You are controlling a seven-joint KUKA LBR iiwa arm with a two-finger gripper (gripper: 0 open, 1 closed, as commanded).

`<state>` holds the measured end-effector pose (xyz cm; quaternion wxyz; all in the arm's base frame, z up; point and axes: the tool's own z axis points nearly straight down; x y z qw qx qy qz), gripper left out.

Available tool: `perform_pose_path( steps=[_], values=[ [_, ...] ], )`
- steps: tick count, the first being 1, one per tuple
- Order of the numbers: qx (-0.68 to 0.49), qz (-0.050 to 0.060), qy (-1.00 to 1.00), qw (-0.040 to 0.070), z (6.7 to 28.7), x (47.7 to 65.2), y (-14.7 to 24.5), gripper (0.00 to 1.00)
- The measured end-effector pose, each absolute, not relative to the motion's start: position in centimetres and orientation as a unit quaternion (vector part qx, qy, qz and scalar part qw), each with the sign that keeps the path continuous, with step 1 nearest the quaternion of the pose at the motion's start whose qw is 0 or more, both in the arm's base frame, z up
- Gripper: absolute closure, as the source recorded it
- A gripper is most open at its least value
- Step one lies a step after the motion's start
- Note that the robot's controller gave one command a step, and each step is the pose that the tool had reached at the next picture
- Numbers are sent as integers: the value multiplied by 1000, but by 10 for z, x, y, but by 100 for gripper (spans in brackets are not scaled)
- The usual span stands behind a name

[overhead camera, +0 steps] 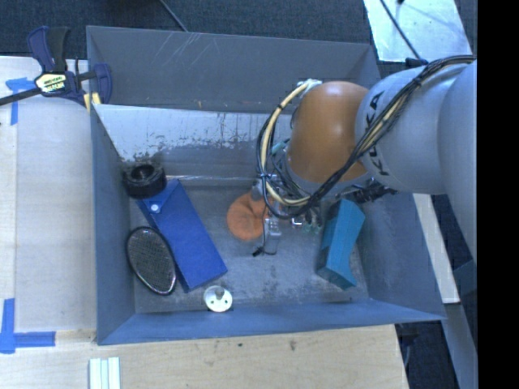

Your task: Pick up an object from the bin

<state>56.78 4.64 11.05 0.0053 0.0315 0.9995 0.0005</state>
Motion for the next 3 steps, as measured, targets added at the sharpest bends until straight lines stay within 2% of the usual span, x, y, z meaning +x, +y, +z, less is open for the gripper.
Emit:
perform_pose_path(
  steps=[1,2,3],
  values=[
    [53,1,999,4,72,538,57,100],
    [53,1,999,4,72,538,57,100],
    [39,0,999,1,182,540,67,100]
  ],
)
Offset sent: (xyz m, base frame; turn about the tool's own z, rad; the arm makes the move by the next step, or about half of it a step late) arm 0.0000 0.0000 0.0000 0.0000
